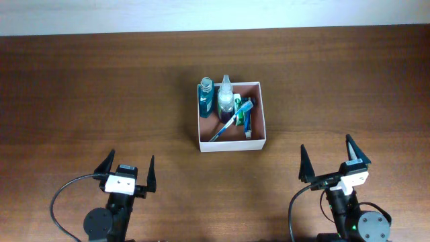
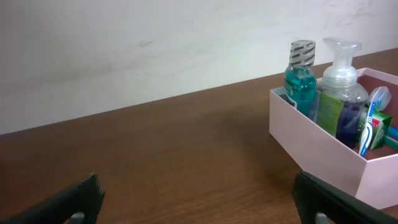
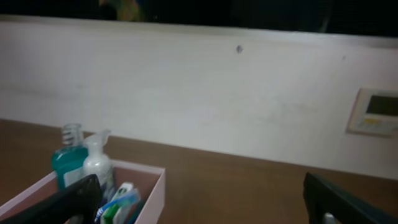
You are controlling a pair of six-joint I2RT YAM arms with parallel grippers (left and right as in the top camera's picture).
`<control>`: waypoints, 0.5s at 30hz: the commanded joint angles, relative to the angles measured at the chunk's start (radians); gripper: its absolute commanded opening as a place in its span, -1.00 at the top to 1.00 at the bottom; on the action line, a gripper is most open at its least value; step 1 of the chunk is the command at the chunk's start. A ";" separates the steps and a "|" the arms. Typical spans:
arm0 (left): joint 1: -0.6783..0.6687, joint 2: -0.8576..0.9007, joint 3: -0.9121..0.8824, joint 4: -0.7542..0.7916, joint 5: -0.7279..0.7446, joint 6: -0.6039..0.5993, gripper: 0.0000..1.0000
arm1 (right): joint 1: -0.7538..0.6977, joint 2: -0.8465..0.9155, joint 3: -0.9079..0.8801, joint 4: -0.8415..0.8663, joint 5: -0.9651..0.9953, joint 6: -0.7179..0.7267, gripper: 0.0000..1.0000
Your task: Pack container
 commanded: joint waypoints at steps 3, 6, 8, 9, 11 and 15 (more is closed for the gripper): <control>0.006 -0.004 -0.005 -0.002 -0.007 0.013 -0.99 | -0.011 -0.012 -0.052 0.015 0.006 -0.007 -0.98; 0.006 -0.004 -0.005 -0.002 -0.007 0.013 -0.99 | -0.011 -0.012 -0.071 0.018 0.006 -0.008 -0.98; 0.006 -0.004 -0.005 -0.002 -0.007 0.013 -0.99 | -0.012 -0.012 -0.089 0.030 0.007 -0.008 -0.98; 0.006 -0.004 -0.005 -0.002 -0.007 0.013 -0.99 | -0.012 -0.012 -0.100 0.044 0.006 -0.008 -0.98; 0.006 -0.004 -0.005 -0.002 -0.007 0.013 -0.99 | -0.011 -0.012 -0.125 0.078 0.006 -0.007 -0.98; 0.006 -0.004 -0.005 -0.002 -0.007 0.013 -0.99 | -0.012 -0.012 -0.156 0.127 0.007 -0.008 -0.98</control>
